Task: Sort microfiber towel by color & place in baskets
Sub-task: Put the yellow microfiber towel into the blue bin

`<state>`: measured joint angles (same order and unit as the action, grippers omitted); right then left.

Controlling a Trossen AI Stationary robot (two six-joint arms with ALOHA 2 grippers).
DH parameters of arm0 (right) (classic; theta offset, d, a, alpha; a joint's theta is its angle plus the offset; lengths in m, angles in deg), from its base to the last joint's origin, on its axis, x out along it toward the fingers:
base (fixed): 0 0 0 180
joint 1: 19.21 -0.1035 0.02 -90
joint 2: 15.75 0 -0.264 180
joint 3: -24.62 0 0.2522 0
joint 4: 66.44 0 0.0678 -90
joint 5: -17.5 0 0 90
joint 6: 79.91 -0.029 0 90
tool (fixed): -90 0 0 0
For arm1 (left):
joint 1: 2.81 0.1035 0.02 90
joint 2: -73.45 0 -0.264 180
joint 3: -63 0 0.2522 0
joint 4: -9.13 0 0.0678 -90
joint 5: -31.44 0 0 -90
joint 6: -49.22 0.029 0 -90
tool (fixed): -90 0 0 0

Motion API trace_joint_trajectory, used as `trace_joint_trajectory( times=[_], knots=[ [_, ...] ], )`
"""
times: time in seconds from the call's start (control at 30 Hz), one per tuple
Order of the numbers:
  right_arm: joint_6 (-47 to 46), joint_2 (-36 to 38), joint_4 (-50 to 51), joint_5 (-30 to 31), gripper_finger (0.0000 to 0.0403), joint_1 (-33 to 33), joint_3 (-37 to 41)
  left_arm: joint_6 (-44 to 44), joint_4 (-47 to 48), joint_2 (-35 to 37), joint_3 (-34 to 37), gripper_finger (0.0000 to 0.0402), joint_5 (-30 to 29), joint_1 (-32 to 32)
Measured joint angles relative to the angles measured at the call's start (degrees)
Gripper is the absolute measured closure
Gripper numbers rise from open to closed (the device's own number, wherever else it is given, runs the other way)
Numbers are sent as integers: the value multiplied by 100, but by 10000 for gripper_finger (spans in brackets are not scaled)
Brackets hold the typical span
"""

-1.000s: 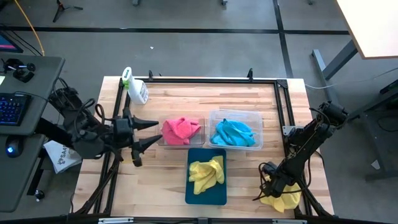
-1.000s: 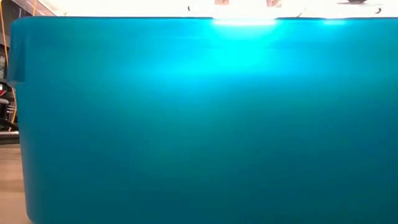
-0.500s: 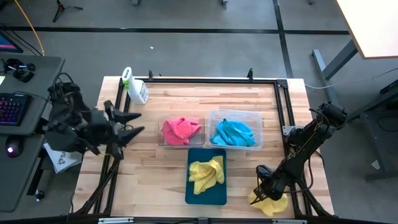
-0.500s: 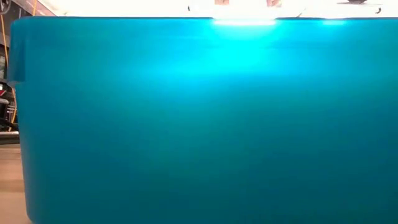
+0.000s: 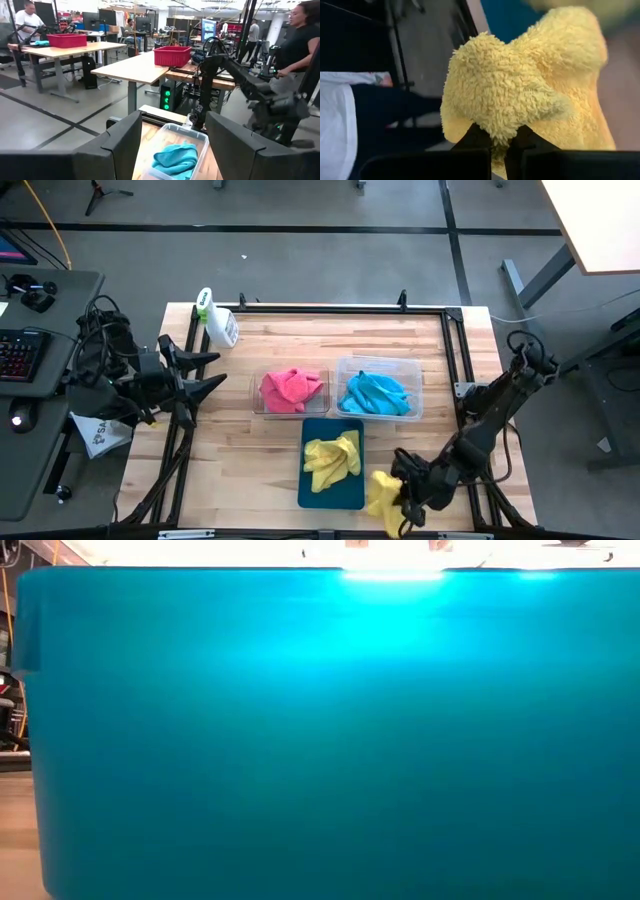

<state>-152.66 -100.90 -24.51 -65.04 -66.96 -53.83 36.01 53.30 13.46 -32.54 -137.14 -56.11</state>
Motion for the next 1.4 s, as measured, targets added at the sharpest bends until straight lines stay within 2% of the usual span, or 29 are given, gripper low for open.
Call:
trace_joint_trajectory(
  times=[0.13,0.43,0.8,1.4],
  knots=[
    [1248,9,61,449,400,420,-534,-2,-2,0,0,192,-3,11],
    [2637,7,-426,457,401,1277,-724,0,22,0,0,192,-3,9],
    [3080,7,-431,447,395,1623,-724,40,27,0,0,192,-3,9],
    [3231,5,-431,608,392,1629,-724,38,143,0,0,192,-5,9]
  ],
)
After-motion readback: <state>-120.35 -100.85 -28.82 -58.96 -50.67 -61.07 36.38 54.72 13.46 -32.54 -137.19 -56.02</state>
